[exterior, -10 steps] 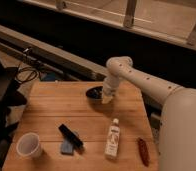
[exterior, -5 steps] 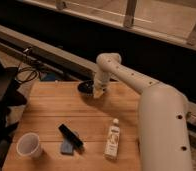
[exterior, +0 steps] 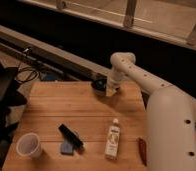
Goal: Drag the ceramic bowl in a circle
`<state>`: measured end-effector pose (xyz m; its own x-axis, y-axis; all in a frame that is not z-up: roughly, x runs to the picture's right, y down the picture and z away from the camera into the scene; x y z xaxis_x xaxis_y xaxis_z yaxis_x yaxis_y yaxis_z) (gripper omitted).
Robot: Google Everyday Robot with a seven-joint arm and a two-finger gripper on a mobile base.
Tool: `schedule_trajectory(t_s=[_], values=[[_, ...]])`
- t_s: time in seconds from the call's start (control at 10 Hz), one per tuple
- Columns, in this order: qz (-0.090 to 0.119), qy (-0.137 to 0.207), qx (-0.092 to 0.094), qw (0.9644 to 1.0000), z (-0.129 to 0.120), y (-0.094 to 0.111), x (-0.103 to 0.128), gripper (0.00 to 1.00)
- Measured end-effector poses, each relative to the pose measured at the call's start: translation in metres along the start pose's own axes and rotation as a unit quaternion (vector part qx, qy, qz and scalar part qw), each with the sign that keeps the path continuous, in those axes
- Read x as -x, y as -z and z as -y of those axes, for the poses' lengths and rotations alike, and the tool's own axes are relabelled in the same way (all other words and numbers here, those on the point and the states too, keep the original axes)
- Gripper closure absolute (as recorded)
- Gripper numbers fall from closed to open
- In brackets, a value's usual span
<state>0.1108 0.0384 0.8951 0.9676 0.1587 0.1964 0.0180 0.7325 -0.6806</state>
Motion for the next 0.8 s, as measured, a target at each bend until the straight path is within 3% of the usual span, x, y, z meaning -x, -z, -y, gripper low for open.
schedule_trajectory(t_s=[0.2, 0.4, 0.7, 0.8], values=[[-0.017, -0.04, -0.001, 0.9991, -0.014, 0.015, -0.05, 0.95], [-0.031, -0.051, 0.003, 0.9982, -0.031, 0.028, -0.084, 0.95], [-0.032, -0.033, 0.008, 0.9989, -0.05, 0.039, -0.091, 0.95], [-0.031, -0.017, 0.012, 0.9993, -0.058, 0.042, -0.082, 0.95]])
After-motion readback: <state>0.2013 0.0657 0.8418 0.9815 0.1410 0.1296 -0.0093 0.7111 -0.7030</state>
